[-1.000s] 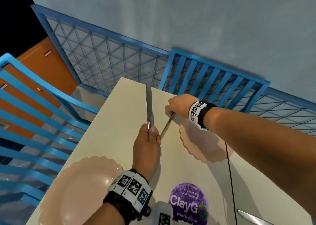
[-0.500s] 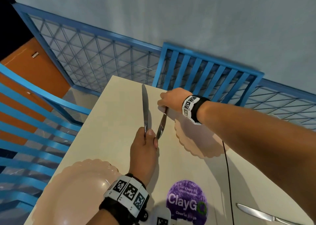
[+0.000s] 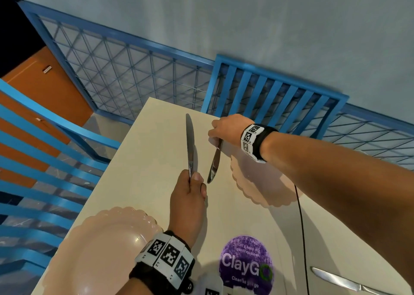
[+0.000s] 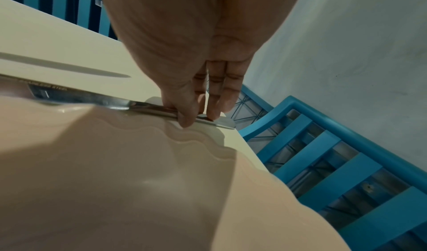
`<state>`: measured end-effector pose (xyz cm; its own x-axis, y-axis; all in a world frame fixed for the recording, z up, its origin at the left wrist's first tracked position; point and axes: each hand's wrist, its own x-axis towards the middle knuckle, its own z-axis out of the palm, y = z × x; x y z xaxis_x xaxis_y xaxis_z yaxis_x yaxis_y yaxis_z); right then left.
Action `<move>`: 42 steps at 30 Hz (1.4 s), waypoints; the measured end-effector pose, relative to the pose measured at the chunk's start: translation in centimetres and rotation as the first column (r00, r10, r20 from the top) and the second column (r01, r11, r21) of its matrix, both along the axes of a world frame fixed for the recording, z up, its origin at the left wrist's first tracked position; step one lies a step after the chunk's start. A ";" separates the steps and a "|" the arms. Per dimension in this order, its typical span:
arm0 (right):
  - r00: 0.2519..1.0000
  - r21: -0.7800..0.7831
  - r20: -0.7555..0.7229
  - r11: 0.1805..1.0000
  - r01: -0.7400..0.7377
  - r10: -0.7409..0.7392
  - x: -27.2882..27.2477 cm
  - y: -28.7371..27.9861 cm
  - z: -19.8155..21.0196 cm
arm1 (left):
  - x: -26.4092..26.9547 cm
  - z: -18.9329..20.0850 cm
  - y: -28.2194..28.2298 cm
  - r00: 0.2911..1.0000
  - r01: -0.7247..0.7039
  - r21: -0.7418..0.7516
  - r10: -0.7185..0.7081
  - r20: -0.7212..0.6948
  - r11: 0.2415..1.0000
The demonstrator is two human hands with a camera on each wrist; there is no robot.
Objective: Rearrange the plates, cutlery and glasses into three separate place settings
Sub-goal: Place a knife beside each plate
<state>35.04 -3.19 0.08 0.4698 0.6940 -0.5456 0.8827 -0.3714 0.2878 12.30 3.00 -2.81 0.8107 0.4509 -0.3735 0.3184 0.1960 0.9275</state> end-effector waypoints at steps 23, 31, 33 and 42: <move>1.000 -0.002 0.022 1.000 -0.014 0.014 0.2 0.2 -0.6 | -1.4 -0.5 0.4 0.999 -0.037 -0.020 0.037 -0.010 0.999; 0.999 -0.003 0.033 1.000 -0.027 0.027 0.6 -0.1 -1.2 | -1.7 -1.0 0.4 0.999 -0.049 -0.015 0.049 -0.021 0.999; 1.000 -0.003 0.022 1.000 -0.022 0.022 0.7 -0.1 -1.1 | -1.8 -1.1 0.4 0.999 -0.052 -0.024 0.051 -0.018 0.998; 0.997 0.117 0.041 0.992 0.057 -0.062 -0.3 -1.1 0.2 | -2.0 -0.6 0.8 0.999 -0.036 0.002 0.036 -0.005 0.999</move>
